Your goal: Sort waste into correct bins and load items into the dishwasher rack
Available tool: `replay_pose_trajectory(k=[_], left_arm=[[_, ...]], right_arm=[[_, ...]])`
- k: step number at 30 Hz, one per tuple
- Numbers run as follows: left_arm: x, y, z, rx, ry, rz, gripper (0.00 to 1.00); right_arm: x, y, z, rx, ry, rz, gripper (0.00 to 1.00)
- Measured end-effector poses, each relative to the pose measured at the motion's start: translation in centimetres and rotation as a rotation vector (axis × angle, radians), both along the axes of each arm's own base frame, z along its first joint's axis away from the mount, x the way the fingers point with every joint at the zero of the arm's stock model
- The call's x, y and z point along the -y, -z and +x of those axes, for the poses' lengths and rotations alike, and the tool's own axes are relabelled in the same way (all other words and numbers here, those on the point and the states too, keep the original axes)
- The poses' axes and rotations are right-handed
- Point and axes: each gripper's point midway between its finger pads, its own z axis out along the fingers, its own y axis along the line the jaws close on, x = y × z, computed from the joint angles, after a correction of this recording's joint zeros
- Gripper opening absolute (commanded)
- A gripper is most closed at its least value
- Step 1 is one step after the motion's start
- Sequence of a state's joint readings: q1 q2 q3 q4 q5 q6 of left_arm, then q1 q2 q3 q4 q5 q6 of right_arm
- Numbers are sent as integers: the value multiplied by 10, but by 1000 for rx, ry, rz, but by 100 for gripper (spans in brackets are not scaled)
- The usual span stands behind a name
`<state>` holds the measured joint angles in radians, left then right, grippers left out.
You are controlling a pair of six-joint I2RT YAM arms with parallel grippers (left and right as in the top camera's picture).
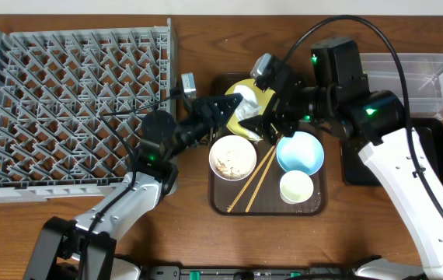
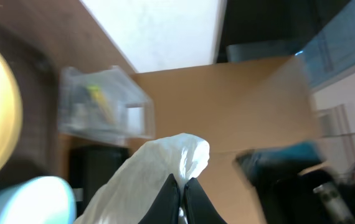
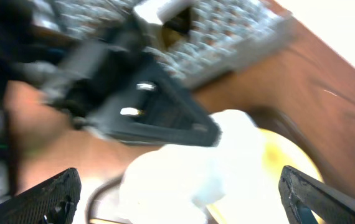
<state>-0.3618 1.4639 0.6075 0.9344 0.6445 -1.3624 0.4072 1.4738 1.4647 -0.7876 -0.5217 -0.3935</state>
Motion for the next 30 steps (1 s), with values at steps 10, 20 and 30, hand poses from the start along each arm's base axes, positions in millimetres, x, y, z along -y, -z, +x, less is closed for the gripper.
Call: replay_pose_trajectory(k=[10, 20, 30], left_arm=[[2, 5, -2, 157, 20, 133, 6], [10, -8, -15, 243, 101, 120, 6], [12, -8, -19, 246, 128, 117, 7]], right_arm=[[48, 10, 39, 17, 319, -123, 91], [46, 7, 36, -151, 247, 93, 73], [23, 43, 14, -350, 95, 125, 65]])
